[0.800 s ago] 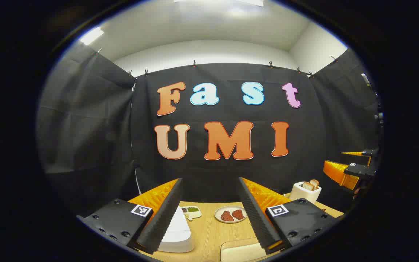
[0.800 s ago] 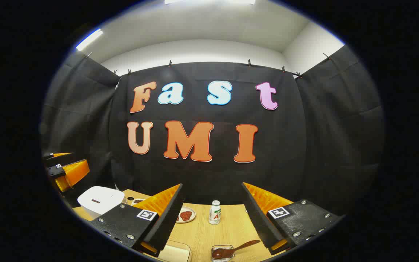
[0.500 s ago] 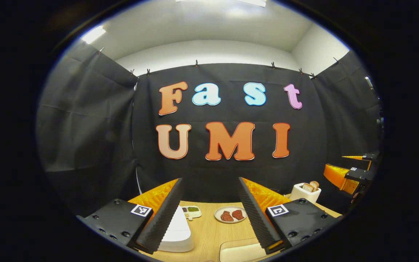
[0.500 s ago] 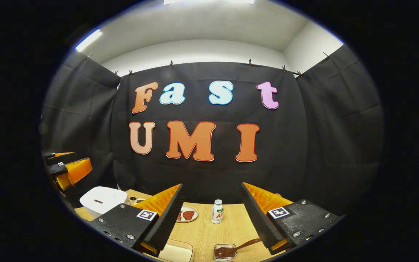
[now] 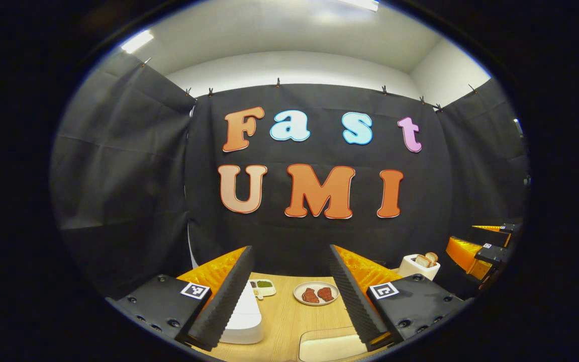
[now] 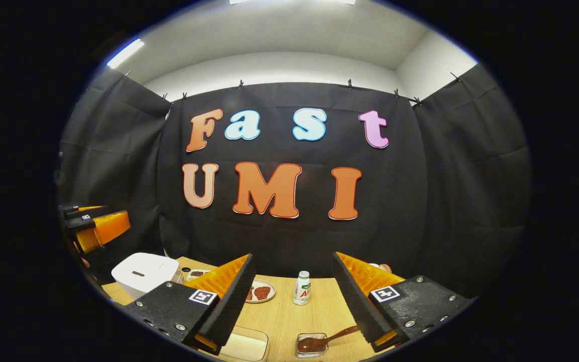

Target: Close the left gripper, press the button to open the rice cooker; take a wooden spoon from the chopstick holder with the right hand, scoop a spoonful of rice and pour it into the rice cooker, then put the wooden spoon back into the chopstick holder.

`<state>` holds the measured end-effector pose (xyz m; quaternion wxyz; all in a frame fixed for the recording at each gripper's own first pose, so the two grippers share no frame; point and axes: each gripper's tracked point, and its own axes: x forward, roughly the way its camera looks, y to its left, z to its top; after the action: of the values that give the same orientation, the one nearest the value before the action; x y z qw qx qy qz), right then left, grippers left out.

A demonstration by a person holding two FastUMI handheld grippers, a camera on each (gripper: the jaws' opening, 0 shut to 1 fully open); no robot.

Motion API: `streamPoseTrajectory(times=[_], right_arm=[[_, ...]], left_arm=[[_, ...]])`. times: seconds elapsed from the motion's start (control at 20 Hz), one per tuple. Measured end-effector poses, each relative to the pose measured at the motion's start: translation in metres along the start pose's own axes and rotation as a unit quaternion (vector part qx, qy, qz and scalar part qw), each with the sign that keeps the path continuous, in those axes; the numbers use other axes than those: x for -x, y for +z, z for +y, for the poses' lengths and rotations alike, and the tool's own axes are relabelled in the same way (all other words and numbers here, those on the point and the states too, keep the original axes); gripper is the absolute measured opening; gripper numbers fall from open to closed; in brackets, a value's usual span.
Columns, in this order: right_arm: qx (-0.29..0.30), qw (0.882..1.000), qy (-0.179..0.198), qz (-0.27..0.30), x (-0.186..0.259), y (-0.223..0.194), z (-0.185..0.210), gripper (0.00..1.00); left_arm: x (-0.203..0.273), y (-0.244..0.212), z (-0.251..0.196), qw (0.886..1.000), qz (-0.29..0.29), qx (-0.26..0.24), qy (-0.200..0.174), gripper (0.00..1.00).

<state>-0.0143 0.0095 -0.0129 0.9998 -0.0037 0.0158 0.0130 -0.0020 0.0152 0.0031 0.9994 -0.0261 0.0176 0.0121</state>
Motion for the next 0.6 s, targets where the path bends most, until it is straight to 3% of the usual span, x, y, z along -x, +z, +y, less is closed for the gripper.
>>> streamPoseTrajectory(times=[0.05,0.1,0.2,0.3,0.35,0.6], right_arm=[[-0.001,1.0,-0.001,0.002,0.001,-0.002,0.0,0.95],[-0.003,1.0,-0.003,0.004,0.002,-0.002,-0.001,1.0],[-0.005,1.0,-0.005,0.008,0.004,-0.004,-0.001,0.95],[0.0,1.0,-0.01,0.011,0.005,-0.007,-0.003,1.0],[0.002,1.0,-0.013,0.013,0.006,-0.008,-0.004,0.95],[0.003,0.999,-0.027,0.018,0.007,-0.014,-0.011,0.95]], left_arm=[[-0.001,0.002,0.003,1.0,-0.002,-0.002,0.002,1.0],[0.0,0.004,0.007,1.0,-0.004,-0.003,0.004,1.0],[-0.002,0.007,0.015,1.0,-0.006,-0.008,0.009,1.0],[-0.005,0.004,0.023,1.0,-0.001,-0.011,0.014,0.99],[-0.006,0.002,0.027,1.0,0.003,-0.011,0.016,0.99],[-0.012,0.007,0.066,0.999,0.003,-0.022,0.046,1.0]])
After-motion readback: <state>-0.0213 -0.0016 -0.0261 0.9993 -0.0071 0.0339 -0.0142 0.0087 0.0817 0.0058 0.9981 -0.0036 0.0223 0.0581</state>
